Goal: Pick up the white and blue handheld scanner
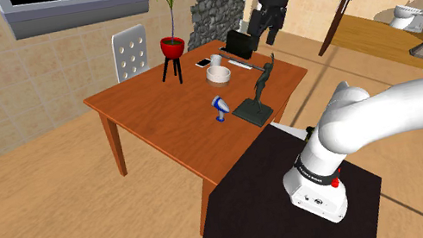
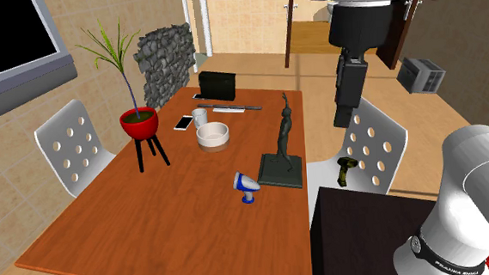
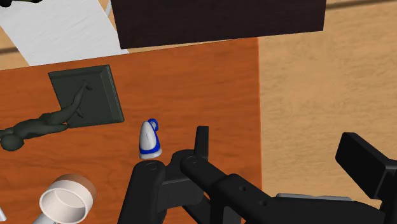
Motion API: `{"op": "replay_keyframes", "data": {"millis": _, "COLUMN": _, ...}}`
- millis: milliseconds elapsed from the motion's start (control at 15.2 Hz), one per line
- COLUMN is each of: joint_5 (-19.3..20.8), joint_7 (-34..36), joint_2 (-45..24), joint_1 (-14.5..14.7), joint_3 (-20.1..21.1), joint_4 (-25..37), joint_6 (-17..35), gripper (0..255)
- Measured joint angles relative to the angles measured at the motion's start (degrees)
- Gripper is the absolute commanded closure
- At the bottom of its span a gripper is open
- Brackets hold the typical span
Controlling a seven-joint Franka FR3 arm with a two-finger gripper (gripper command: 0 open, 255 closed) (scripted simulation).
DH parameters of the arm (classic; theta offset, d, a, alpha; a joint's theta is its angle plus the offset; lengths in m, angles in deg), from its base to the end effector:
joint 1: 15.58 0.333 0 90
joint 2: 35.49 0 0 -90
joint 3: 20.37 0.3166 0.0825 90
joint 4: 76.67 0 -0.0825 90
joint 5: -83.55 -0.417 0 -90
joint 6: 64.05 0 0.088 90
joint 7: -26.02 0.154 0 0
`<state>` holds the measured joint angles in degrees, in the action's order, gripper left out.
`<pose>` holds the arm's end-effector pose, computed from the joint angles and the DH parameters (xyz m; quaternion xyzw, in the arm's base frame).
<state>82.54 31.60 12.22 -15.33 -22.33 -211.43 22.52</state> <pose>0.3202 -0.0088 0.5561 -0.9981 0.0574 0.0052 0.0213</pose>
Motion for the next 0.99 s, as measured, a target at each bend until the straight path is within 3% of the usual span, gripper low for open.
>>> {"op": "replay_keyframes", "data": {"millis": 264, "joint_5": 0.81, "joint_7": -0.88, "joint_2": -0.46, "joint_1": -0.29, "joint_3": -0.66, "joint_4": -3.26, "joint_6": 4.13, "gripper": 0}}
{"op": "replay_keyframes", "data": {"millis": 990, "joint_5": 5.78, "joint_7": -6.90, "joint_2": -10.58, "joint_1": -2.66, "joint_3": -6.44, "joint_4": -14.87, "joint_6": 28.72, "gripper": 0}}
